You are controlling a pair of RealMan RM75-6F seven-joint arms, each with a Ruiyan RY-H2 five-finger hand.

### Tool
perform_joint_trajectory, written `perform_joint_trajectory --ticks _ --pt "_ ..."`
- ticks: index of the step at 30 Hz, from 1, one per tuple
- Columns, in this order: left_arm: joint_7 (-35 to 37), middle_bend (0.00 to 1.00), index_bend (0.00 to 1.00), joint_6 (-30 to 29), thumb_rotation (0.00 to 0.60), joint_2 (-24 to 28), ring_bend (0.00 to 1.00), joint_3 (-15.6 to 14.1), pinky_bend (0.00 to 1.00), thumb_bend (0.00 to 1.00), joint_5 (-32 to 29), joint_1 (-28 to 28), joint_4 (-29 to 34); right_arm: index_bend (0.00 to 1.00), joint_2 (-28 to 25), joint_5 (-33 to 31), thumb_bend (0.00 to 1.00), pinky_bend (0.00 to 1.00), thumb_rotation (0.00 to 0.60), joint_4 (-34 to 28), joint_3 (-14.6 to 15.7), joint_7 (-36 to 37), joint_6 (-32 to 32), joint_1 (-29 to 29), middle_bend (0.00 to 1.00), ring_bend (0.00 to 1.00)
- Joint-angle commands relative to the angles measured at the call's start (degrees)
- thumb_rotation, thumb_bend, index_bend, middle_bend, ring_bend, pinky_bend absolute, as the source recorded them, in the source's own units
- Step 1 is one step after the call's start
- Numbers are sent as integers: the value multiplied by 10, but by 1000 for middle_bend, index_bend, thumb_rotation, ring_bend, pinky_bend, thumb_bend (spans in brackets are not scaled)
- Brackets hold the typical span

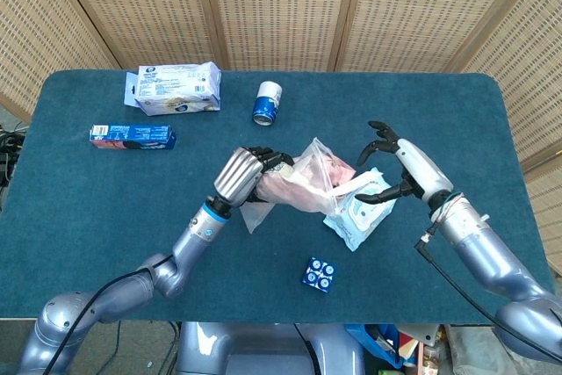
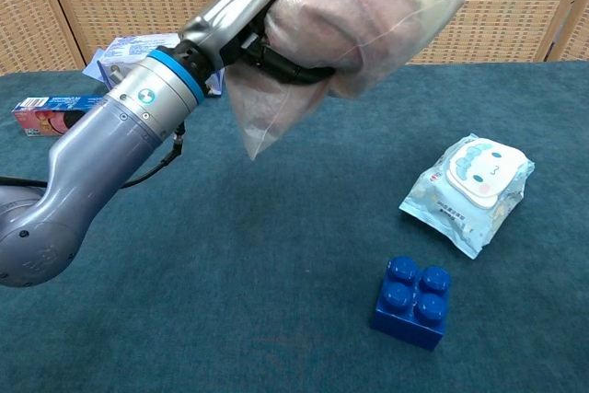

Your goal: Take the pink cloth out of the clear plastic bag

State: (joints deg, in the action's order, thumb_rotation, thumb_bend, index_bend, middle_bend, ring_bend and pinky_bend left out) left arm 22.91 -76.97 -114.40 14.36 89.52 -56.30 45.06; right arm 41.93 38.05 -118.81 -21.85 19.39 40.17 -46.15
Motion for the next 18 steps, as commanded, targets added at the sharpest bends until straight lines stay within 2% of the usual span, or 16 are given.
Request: perform_joint_trajectory --ticks 1,18 --pt "-1 629 633 0 600 -1 556 1 658 297 -2 -1 2 464 16 -31 41 0 600 0 6 -22 13 -22 37 0" --pt "-3 629 633 3 600 -14 556 13 658 297 -14 -13 7 464 76 -126 41 0 600 -9 13 -76 55 -83 9 0"
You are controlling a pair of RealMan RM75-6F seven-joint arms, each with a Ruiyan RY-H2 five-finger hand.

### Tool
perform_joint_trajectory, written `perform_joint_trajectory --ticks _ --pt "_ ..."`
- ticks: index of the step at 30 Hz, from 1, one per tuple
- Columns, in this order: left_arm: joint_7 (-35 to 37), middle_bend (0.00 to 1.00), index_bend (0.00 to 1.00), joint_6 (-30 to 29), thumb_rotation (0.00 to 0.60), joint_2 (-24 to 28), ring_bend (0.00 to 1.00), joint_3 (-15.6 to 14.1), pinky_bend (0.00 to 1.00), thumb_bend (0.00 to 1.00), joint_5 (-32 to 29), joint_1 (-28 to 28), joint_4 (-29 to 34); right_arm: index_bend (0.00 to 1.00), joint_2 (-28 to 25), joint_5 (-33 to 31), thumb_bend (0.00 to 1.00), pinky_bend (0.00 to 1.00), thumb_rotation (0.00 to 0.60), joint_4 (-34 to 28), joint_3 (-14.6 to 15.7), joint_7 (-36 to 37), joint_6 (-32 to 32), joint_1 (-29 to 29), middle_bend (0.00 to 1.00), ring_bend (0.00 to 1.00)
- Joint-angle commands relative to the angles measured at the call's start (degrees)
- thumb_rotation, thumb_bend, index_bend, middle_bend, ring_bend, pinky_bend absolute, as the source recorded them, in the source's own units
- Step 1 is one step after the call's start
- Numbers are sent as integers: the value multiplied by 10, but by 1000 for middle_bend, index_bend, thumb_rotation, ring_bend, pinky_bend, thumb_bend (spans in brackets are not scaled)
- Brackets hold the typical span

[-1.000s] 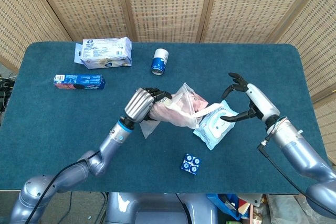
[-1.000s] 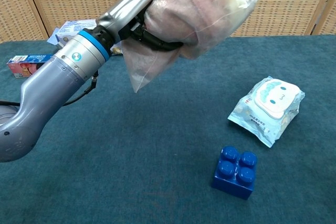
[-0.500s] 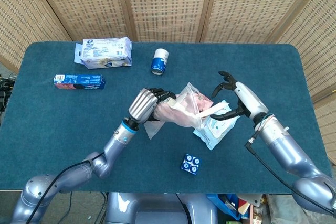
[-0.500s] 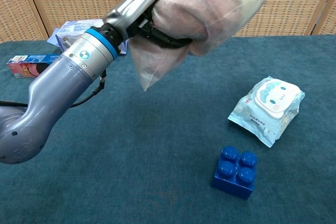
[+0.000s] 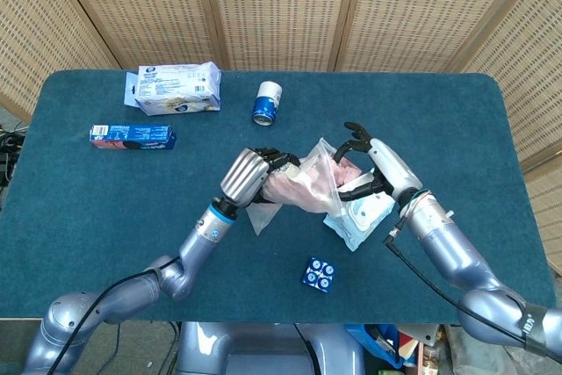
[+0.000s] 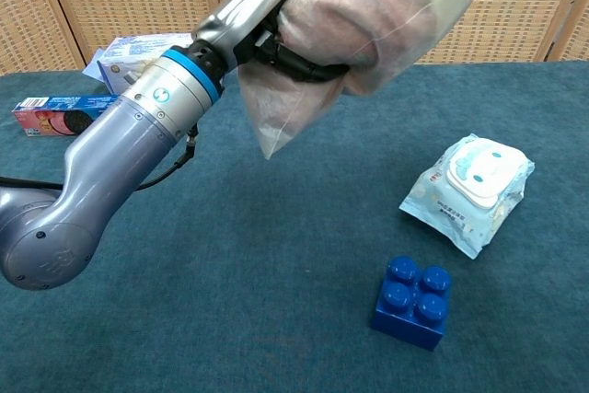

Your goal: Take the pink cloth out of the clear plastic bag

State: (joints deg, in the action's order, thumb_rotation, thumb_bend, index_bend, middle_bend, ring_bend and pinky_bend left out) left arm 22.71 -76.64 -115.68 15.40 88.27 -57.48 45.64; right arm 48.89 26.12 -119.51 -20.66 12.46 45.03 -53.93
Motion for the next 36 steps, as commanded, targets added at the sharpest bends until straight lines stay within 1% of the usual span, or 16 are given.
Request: perform_joint_trajectory --ticks 1,3,5,7,15,23,26,28,29,36 --pt "-2 629 633 0 600 -2 556 3 658 297 -3 -3 2 464 10 -9 41 0 600 -3 1 -10 9 -8 4 0" --pt "-5 629 633 0 600 -2 556 4 658 297 -3 -5 3 463 16 -9 39 0 600 -5 2 -17 13 -11 0 0" --pt "-5 629 633 0 600 -3 556 6 658 297 -5 -6 4 441 17 -5 19 0 600 -6 2 -21 10 -11 0 0" --pt "-5 629 633 2 600 -3 556 7 658 298 -7 -6 5 386 17 5 0 0 600 -6 3 -23 3 -9 0 0" --pt "-3 629 633 4 600 -5 556 10 658 298 -13 -8 4 217 12 54 0 0 600 7 5 -22 -31 4 0 0" --pt "-3 629 633 6 600 -7 556 13 658 298 -15 -14 3 189 9 78 0 0 600 17 2 -11 -57 9 0 0" --pt "-5 629 633 6 600 -8 556 14 658 297 -15 -17 5 104 11 83 0 0 600 17 2 -10 -61 9 0 0" --pt "-7 629 633 7 600 -9 556 14 658 297 -15 -18 7 26 11 85 0 0 600 16 1 -7 -64 9 0 0" --pt "-8 629 633 7 600 -9 556 14 658 298 -15 -18 8 11 11 88 0 0 600 16 0 -5 -65 10 0 0" --pt "-13 629 634 10 600 -12 556 20 658 298 -21 -21 14 0 11 98 0 0 600 14 -3 0 -58 14 0 0"
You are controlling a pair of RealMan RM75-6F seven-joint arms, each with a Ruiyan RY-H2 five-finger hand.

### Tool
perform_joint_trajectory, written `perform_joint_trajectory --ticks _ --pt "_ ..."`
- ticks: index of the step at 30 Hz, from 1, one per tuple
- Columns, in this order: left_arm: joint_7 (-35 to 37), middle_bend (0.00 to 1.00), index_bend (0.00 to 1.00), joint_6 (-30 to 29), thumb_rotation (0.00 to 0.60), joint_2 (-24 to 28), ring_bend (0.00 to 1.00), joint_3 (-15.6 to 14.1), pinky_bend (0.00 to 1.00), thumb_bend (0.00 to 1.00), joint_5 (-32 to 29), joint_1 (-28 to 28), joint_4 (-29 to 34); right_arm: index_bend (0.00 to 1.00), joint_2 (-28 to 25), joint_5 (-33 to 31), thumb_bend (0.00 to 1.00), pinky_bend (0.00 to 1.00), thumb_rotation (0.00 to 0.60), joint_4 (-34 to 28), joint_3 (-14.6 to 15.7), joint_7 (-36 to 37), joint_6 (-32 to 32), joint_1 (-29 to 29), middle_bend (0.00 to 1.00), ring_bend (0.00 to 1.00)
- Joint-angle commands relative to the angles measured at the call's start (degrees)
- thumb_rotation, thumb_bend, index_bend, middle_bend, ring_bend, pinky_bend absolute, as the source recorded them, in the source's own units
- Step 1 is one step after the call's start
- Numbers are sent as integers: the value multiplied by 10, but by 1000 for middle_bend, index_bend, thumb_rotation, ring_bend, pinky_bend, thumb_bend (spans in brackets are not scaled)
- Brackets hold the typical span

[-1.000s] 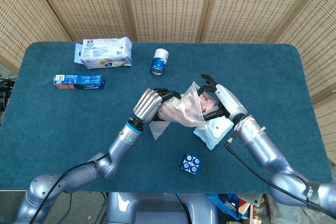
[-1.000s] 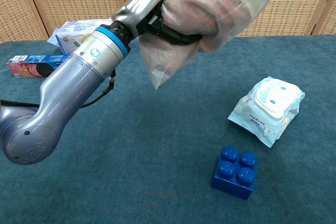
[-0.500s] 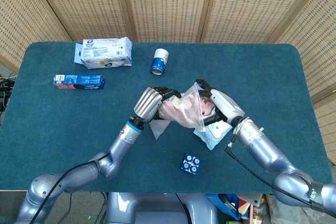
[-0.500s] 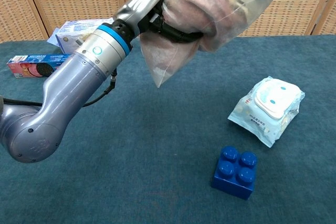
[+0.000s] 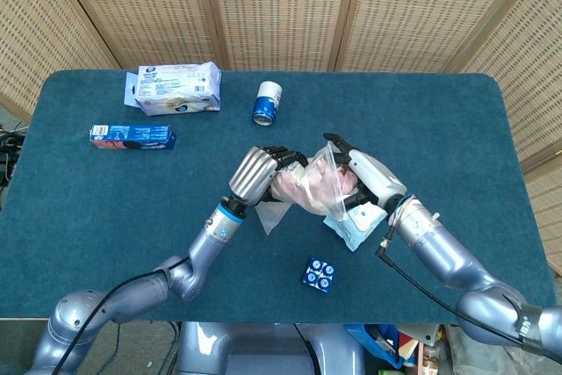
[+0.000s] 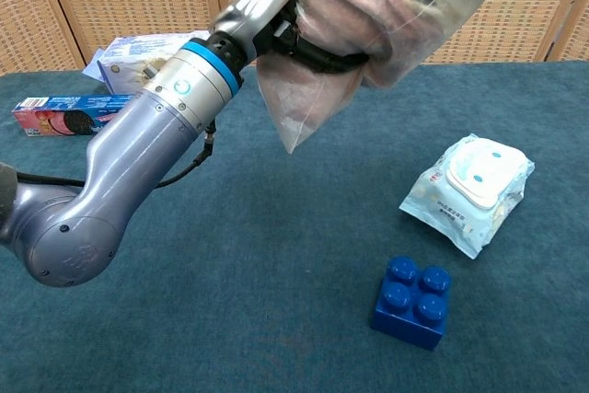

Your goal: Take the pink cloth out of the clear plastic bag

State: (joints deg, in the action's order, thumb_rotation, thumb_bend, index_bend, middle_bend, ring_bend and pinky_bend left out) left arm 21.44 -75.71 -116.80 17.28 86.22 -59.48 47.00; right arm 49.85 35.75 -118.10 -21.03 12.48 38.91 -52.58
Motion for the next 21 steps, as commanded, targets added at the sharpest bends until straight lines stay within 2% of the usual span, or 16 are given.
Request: perform_joint_trajectory --ticks 1,7,13,21 --pt "-1 629 634 1 600 -1 556 1 658 297 -1 -1 1 0 3 2 0 0 600 -1 1 -1 5 0 0 0" --pt "-2 629 634 0 600 -4 556 6 658 297 -5 -4 7 6 16 1 0 0 600 1 9 -20 23 -8 0 0" --pt "-7 629 635 1 600 -5 556 15 658 298 -12 -7 19 76 35 -12 0 0 600 -1 19 -56 60 -22 0 0" --pt "-16 629 636 7 600 -2 556 22 658 297 -18 -11 30 111 43 -29 0 0 600 -7 23 -75 68 -33 0 0"
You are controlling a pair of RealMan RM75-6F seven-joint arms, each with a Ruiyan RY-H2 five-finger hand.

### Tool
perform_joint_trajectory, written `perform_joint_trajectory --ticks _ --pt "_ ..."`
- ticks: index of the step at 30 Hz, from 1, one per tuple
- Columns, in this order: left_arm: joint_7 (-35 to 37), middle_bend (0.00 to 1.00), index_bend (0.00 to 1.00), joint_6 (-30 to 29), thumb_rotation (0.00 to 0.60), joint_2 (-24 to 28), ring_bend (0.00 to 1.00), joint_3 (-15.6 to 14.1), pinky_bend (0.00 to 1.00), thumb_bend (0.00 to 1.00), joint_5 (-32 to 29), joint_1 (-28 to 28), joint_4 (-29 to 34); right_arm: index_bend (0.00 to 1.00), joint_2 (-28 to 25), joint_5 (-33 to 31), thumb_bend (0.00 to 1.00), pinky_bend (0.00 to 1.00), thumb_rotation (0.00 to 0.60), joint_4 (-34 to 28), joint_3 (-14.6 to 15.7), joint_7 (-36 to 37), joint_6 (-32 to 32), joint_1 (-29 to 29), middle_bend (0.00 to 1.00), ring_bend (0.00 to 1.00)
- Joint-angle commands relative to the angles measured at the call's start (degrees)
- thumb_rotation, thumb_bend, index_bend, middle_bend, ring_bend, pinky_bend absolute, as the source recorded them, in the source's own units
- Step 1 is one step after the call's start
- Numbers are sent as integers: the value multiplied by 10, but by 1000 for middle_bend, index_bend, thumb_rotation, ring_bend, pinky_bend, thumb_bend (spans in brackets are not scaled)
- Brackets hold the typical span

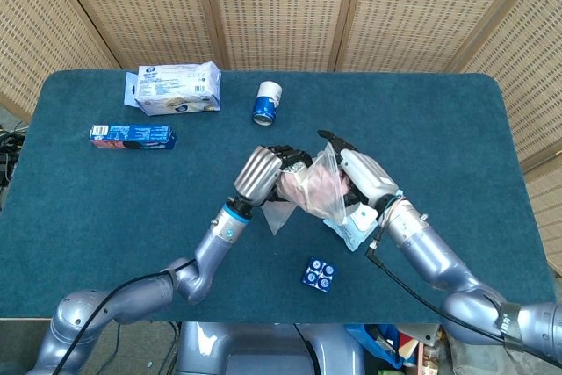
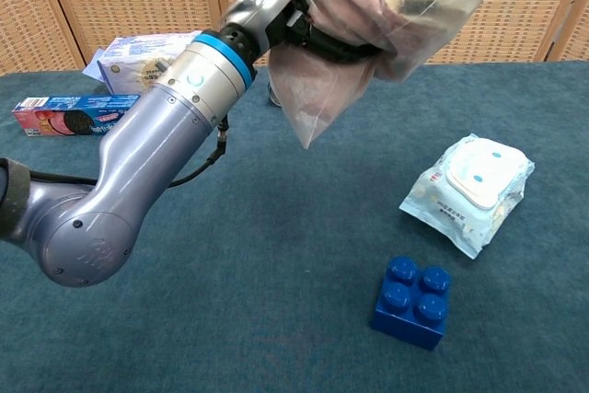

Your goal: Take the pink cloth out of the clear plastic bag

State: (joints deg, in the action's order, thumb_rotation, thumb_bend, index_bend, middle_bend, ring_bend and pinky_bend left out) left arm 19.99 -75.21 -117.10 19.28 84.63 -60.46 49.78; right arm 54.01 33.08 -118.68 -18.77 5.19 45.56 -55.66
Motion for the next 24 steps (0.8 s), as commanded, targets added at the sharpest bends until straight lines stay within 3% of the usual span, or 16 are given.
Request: perform_joint_trajectory --ticks 1,8,15,17,24 --pt "-3 629 636 2 600 1 556 3 658 298 -2 -2 4 119 2 -4 0 0 600 -2 0 -3 3 -2 0 0" --pt "-10 629 636 4 600 3 556 4 658 298 -5 -2 11 267 7 -7 0 0 600 -2 -1 -6 10 -4 0 0" --pt "-13 629 636 3 600 5 556 6 658 298 -7 -1 21 545 22 1 5 0 600 0 -4 -8 24 -1 0 0" --pt "-14 629 636 4 600 6 556 7 658 298 -7 -1 24 581 26 5 66 0 600 1 -5 -7 29 1 0 0" --pt "-18 629 636 3 600 10 556 8 658 297 -9 1 34 688 35 18 513 0 600 -1 -8 -11 46 8 0 0"
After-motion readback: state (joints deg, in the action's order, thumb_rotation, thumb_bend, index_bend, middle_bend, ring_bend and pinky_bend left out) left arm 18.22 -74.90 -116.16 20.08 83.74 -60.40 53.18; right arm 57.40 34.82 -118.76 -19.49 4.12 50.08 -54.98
